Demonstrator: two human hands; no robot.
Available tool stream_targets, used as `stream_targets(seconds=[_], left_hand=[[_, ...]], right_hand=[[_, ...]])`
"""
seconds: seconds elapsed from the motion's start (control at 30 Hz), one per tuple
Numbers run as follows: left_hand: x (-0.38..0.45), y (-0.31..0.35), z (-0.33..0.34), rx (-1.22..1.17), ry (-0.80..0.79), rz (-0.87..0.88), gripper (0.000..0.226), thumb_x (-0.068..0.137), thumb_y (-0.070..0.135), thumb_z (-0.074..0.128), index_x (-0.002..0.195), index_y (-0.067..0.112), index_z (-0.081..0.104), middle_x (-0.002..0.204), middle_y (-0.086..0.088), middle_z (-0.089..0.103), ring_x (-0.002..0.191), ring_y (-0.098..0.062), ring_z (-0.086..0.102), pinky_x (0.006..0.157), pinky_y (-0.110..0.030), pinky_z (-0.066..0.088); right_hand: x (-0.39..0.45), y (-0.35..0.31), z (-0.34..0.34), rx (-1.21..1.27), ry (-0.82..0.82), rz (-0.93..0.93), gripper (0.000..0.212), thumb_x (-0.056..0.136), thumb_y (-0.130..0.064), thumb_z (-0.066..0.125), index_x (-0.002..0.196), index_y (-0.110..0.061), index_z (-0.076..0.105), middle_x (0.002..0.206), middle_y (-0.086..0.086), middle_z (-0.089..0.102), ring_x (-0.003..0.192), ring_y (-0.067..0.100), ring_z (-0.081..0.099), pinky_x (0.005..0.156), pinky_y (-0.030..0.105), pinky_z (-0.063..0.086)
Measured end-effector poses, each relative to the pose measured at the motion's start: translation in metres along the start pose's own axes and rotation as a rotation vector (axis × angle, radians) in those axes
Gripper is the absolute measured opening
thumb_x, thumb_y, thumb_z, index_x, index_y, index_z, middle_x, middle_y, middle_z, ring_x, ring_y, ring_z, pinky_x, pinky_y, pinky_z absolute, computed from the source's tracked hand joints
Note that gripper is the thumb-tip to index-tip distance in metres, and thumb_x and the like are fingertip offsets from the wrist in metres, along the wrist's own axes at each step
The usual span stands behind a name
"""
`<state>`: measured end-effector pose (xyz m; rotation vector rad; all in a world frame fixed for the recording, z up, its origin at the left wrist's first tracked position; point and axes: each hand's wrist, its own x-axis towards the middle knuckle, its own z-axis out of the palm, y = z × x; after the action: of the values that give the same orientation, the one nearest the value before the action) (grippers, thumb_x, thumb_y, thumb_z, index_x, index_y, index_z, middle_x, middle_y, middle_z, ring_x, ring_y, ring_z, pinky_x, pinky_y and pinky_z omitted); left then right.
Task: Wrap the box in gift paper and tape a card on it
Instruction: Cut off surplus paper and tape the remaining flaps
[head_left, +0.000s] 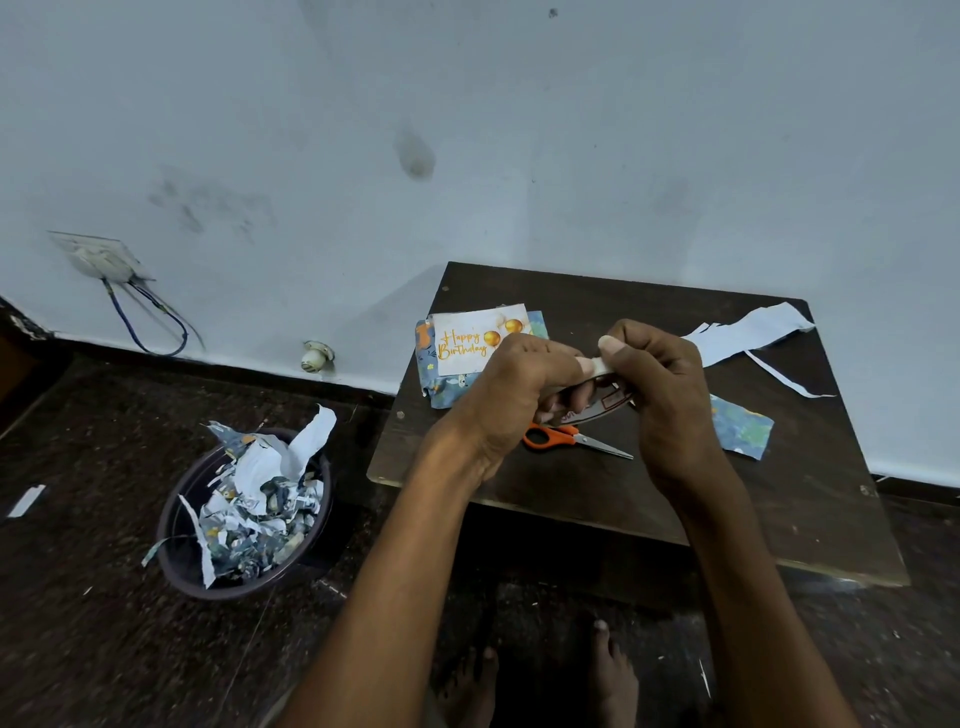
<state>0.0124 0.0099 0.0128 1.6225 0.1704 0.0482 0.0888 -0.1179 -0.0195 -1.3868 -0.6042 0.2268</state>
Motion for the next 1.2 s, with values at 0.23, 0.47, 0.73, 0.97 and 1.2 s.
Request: stream_targets(seconds=[0.23,0.47,0.73,0.97,1.2], left_hand=[[0.001,-0.001,0.001,-0.028,0.123,-0.006,0.036,0.085,0.028,0.05,0.062,0.008,0.068,0.053,0.0,0.056,0.052,-0.005,0.044,0.053,-0.02,0.036],[0.009,-0.011,0.004,0.105,0.401,0.181,0.008,0.074,0.011,0.053,0.074,0.017,0.058,0.061,-0.006,0.056,0.058,-0.017,0.05,0.057,-0.034,0.043],[0.009,-0.011,-0.001,0.143,0.408,0.252,0.011,0.071,0.005,0.053,0.071,0.015,0.056,0.06,-0.021,0.056,0.058,-0.049,0.054,0.054,-0.054,0.049],[0.009,-0.011,-0.005,0.191,0.416,0.259,0.013,0.07,0.004,0.052,0.069,0.016,0.056,0.06,-0.027,0.057,0.057,-0.05,0.054,0.072,-0.064,0.051],[0.01,-0.012,-0.007,0.174,0.399,0.238,0.011,0.068,0.003,0.053,0.07,0.014,0.056,0.056,-0.021,0.055,0.05,-0.043,0.053,0.054,-0.053,0.048]], right_hand=[[-0.001,-0.003,-0.003,-0.075,-0.063,0.006,0.034,0.097,-0.015,0.049,0.066,-0.003,0.058,0.059,0.007,0.058,0.059,0.017,0.049,0.06,0.025,0.038],[-0.004,-0.008,0.009,-0.024,-0.169,0.092,0.032,0.09,-0.015,0.051,0.06,-0.009,0.061,0.054,0.003,0.049,0.055,0.02,0.042,0.052,0.027,0.035],[-0.004,-0.008,0.013,0.017,-0.237,0.182,0.024,0.077,-0.01,0.044,0.061,0.003,0.057,0.057,0.005,0.054,0.058,0.025,0.041,0.051,0.025,0.036],[-0.004,-0.004,0.013,0.009,-0.27,0.18,0.026,0.068,-0.008,0.039,0.057,-0.008,0.063,0.054,0.001,0.056,0.054,0.018,0.043,0.05,0.026,0.036],[-0.004,-0.003,0.011,0.014,-0.282,0.191,0.027,0.065,-0.007,0.038,0.061,-0.007,0.065,0.056,0.001,0.059,0.055,0.016,0.046,0.054,0.028,0.038]])
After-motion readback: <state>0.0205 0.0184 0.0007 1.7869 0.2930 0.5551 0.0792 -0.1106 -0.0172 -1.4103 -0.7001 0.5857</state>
